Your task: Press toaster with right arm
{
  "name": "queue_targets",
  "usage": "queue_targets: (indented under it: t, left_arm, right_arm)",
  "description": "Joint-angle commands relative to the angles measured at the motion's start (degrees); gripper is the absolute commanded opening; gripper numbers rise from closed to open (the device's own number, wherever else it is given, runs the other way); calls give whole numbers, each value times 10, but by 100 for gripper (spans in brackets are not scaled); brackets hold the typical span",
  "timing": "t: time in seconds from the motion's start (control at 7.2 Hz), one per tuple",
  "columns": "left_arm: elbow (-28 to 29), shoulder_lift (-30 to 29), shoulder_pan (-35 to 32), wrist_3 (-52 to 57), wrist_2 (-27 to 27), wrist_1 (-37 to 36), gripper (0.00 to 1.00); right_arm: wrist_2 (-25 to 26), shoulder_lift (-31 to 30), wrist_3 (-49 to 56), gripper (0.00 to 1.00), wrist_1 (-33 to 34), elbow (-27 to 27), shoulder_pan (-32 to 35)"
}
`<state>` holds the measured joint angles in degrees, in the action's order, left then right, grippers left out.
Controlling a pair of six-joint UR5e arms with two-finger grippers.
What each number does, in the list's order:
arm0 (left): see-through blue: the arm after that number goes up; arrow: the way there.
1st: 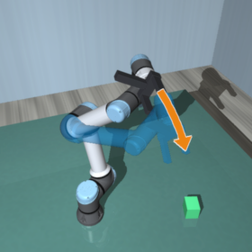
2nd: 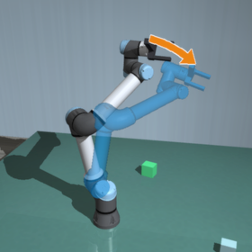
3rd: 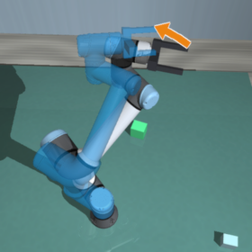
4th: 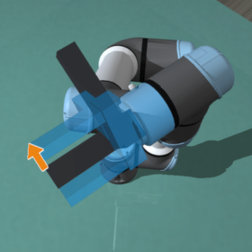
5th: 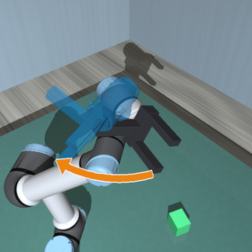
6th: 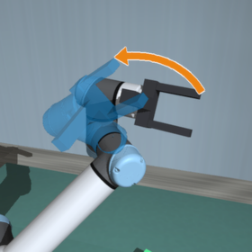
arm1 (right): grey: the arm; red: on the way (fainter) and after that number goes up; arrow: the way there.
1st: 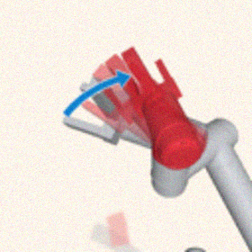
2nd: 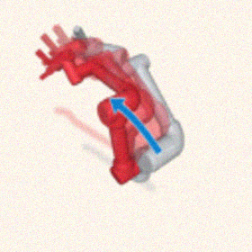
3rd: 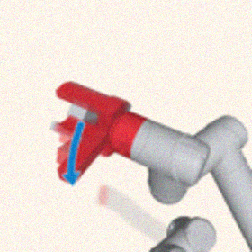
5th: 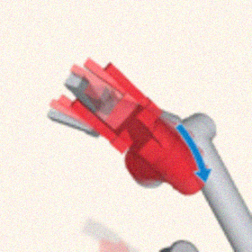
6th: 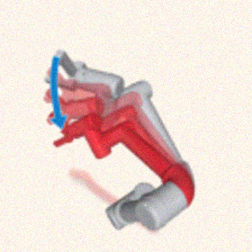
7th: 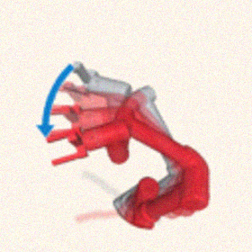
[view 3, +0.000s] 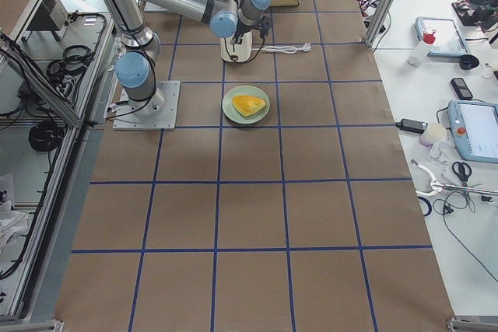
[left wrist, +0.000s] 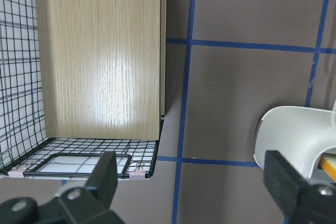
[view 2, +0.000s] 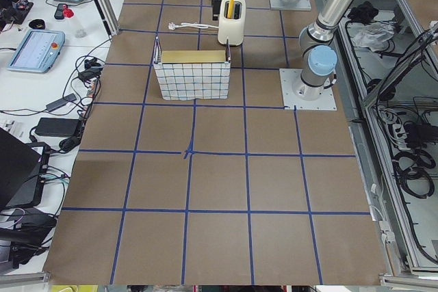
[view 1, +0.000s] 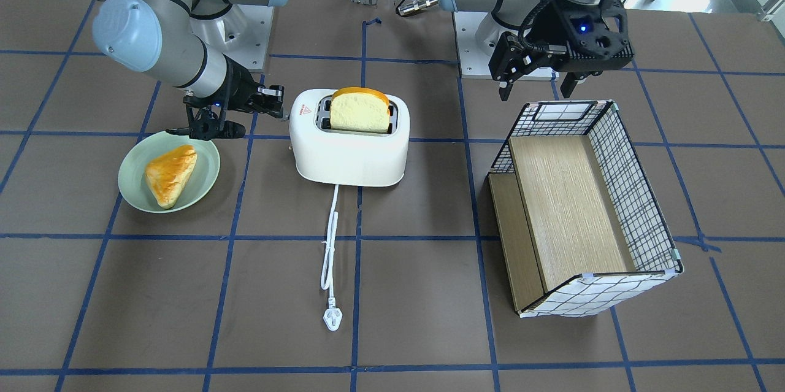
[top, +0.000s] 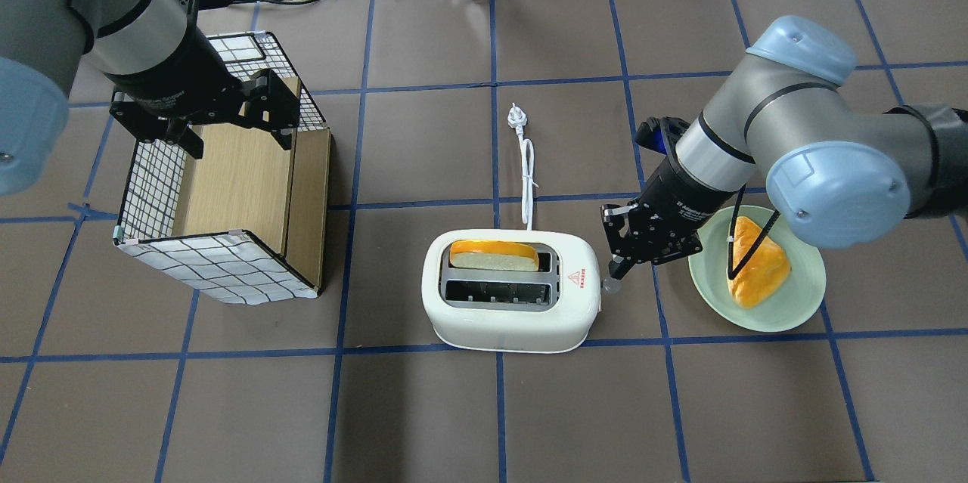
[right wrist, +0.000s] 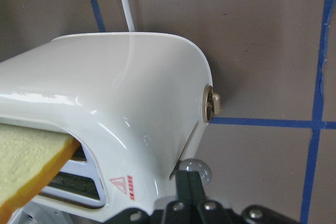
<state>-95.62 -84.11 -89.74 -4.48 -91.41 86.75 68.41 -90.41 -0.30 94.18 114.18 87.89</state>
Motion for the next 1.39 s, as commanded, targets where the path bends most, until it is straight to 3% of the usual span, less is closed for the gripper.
queue_targets:
  t: [0.0,1.25]
  left_arm:
    - [0,0,0,0,0,0,100]
    - [0,0,0,0,0,0,100]
  right_arm:
    - [2,8,7,0,6,1,-1]
    - [2,24,21,0,7,-4,-2]
